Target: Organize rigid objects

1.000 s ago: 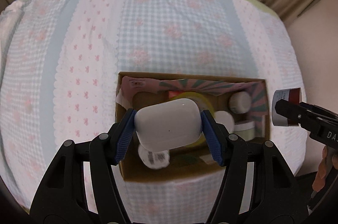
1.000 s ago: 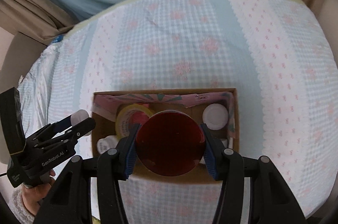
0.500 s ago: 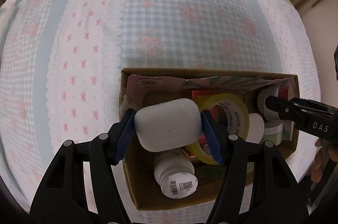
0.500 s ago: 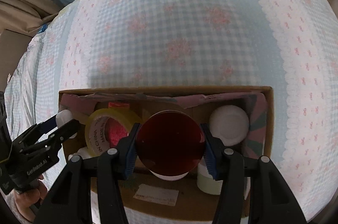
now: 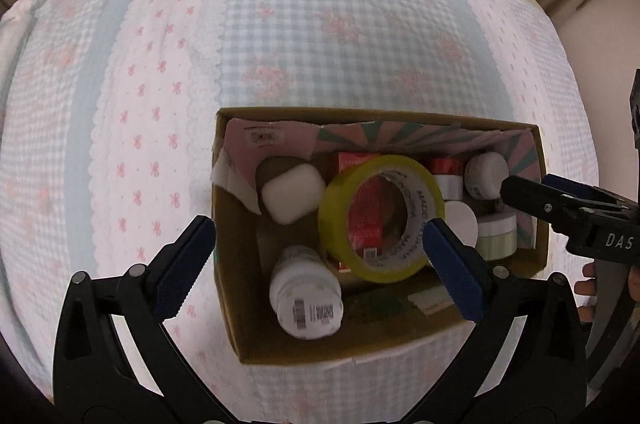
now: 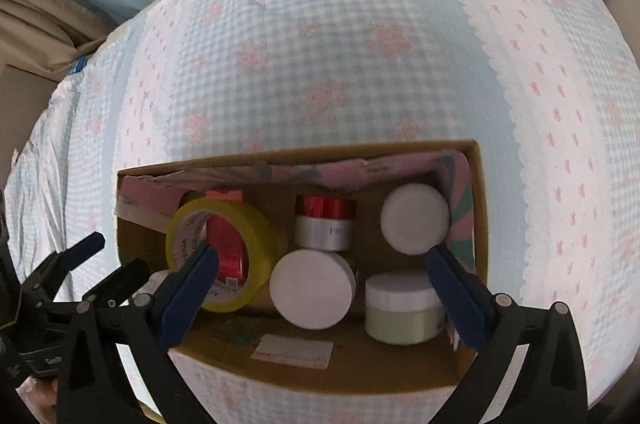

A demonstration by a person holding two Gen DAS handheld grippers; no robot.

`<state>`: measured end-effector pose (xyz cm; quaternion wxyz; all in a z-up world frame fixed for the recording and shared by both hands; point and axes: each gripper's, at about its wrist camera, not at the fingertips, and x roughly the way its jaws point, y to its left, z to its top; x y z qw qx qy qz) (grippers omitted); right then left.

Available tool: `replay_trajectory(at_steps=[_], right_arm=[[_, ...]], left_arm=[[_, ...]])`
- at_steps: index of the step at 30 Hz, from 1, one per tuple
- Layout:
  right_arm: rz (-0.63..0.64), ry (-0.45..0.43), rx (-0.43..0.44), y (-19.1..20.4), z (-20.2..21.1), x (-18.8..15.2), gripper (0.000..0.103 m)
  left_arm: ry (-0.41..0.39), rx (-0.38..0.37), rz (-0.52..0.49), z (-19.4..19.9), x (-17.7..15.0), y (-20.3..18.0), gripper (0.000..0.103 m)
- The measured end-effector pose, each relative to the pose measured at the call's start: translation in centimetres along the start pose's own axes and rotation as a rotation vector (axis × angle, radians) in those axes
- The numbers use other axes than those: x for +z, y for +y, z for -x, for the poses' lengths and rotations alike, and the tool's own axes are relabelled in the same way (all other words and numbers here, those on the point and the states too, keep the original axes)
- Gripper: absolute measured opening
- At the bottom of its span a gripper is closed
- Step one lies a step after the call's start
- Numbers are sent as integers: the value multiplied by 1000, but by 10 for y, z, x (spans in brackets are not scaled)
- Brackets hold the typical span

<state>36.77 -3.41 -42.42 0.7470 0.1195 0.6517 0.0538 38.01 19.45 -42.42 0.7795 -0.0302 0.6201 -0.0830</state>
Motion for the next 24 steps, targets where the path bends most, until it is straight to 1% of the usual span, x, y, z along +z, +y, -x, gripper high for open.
replay_trajectory(at_steps=[3,7,9,11,13,14,16,18,22,24], right_arm=[[3,-14,1,0,12,-6,103],[15,-53,3,5,41,-15,103],[24,-84,7,8,66,-22,103],[33,-109,5,11,88,-28,103],[44,-150,-12,13,125,-37,103],[48,-167,-20,14,137,-39,103],[69,-232,-50,16,179,-49,103],[88,-290,-76,18,213,-59,103],[125,-434,-121,21,286,-89,103],[144,-501,-146,23,315,-106,103]], left_arm=[[-17,0,1,14,-2,-1,103],[-63,2,-4,47,-7,-7,103],[-86,1,-5,65,-9,-11,103],[-120,-2,-5,92,-12,-18,103],[-167,12,-22,123,-17,-26,103],[-193,21,-33,138,-19,-31,103],[-253,42,-54,173,-25,-41,103],[-309,54,-62,204,-32,-50,103],[-443,41,-40,280,-54,-72,103],[-495,34,-39,306,-66,-82,103]])
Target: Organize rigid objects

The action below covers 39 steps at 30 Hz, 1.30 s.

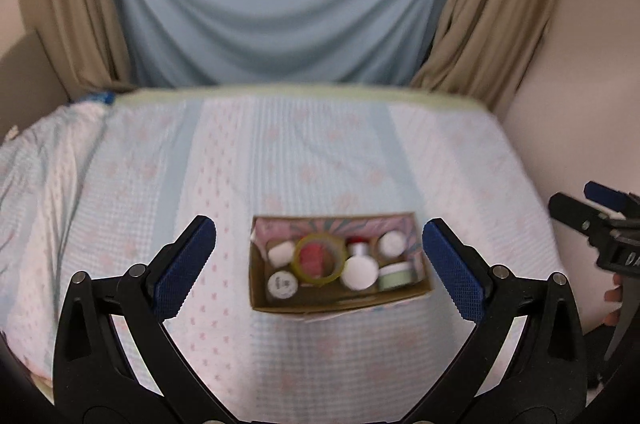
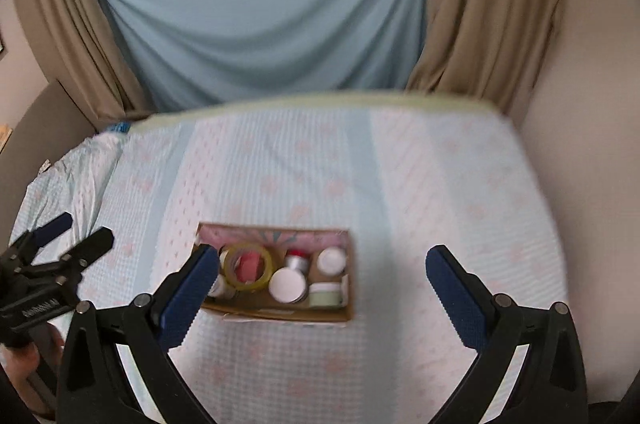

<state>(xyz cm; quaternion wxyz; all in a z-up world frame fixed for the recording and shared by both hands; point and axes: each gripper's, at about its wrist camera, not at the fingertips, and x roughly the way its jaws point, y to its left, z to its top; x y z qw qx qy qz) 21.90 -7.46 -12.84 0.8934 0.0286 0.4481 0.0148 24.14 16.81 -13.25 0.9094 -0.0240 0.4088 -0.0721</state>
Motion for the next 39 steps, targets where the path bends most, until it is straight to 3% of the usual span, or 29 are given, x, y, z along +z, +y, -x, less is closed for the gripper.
replay_trajectory(at_steps=[5,10,21,39], right_arm=[[27,-119,-22,-9,65,-13,103],[29,-203,-73,-25,102,-31,103],[18,-241,-71,-48,121,-56,103],[12,-272,-54,-57,130,-60,103]], left_arm=[[-141,26,-33,74,-8,-36,103],[-184,28,-13,100,-31,-55,103],[-252,60,-5,130,-55,-74,103],[-297,118,-33,149,-60,-91,103]])
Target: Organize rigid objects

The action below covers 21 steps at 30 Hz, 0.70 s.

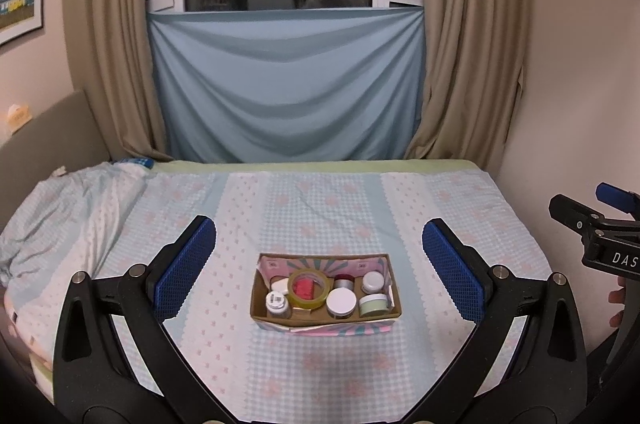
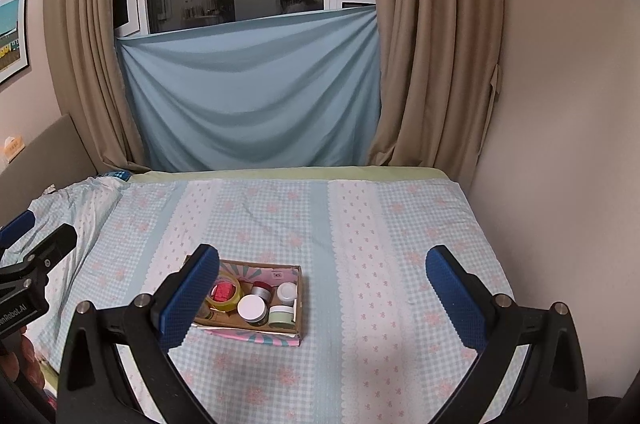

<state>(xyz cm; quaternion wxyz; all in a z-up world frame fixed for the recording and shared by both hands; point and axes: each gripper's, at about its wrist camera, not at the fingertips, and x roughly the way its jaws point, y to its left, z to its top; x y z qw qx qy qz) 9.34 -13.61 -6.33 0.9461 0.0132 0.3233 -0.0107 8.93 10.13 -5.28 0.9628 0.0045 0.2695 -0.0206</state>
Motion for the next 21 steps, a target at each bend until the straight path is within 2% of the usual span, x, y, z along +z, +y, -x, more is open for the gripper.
replay_trajectory(at_steps=[21], right_arm=[[-11,2,2,-1,-2,0,103]], left_arm=[[-3,6,-1,0,-2,2,103]])
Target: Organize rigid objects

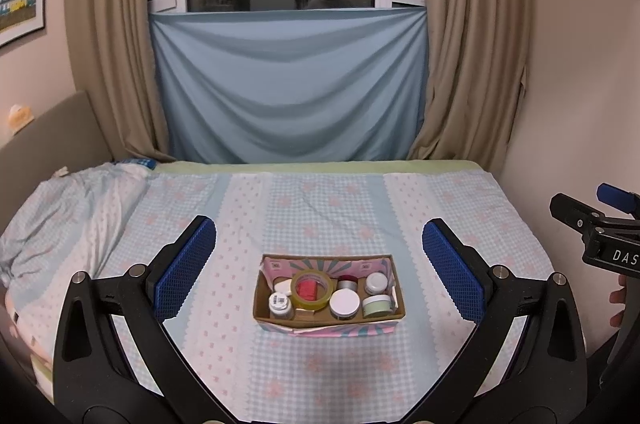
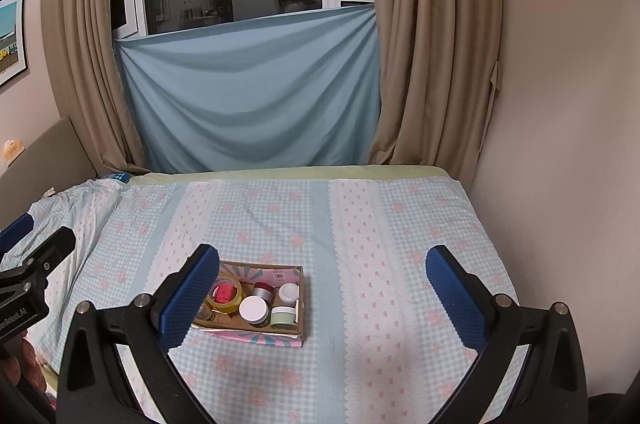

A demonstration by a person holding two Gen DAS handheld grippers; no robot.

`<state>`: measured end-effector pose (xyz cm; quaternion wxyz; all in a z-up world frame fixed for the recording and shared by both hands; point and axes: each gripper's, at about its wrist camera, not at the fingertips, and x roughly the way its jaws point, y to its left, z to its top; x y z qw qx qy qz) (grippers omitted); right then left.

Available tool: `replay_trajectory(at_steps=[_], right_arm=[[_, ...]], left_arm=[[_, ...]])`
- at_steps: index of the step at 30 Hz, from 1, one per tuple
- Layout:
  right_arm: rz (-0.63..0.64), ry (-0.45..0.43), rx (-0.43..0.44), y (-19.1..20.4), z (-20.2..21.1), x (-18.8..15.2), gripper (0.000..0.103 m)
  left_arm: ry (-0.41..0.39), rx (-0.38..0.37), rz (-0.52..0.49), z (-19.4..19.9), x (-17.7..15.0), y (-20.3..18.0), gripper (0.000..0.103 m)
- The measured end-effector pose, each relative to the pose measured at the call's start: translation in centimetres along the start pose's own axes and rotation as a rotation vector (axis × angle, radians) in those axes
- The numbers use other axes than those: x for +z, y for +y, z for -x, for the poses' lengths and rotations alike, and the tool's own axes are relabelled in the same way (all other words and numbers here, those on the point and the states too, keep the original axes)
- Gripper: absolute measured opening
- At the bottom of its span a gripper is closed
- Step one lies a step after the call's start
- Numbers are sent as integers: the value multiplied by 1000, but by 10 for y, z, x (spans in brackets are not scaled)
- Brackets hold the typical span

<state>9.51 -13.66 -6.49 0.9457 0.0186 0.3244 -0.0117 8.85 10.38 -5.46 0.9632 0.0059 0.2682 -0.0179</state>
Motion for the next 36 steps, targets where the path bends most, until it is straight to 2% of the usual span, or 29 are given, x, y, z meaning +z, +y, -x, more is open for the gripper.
replay_trajectory(at_steps=[23,36], right_arm=[[-11,2,-8,2,0,0,103],[-10,-1,-12,2,2,1,103]], left_arm=[[12,0,-36,-4,2,2,103],[-67,23,-44,9,1,-2,103]])
